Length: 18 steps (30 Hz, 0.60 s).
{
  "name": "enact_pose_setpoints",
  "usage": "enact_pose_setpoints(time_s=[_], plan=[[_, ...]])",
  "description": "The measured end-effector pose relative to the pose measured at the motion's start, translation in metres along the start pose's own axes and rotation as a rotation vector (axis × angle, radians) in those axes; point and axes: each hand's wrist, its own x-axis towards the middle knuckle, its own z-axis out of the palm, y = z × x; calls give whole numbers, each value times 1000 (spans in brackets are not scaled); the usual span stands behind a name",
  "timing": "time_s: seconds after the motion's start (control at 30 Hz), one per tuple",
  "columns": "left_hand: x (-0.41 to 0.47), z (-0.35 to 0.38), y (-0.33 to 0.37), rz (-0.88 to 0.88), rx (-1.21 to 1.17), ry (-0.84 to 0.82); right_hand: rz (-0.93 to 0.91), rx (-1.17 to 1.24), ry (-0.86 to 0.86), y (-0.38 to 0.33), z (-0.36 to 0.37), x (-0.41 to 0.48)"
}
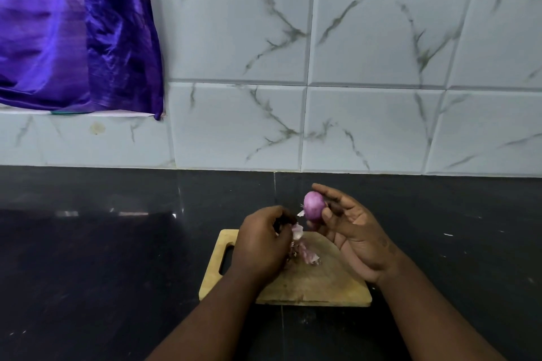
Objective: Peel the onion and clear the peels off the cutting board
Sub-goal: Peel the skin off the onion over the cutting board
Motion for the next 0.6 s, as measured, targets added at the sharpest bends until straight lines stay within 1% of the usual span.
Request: enact_pose_setpoints(time_s=[0.1,0.23,0.3,0.37,0.6], plan=[[-2,0,3,38,83,-29,29,3,33,1,1,2],[-3,-2,4,54,-11,42,97,-14,10,4,2,3],[-4,-2,5,85,-38,22,106,-21,15,4,2,2],[-4,-2,6,108,-33,-2,104,-25,19,4,3,2],[-2,0,3,172,-4,36,86,-99,65,6,4,0]])
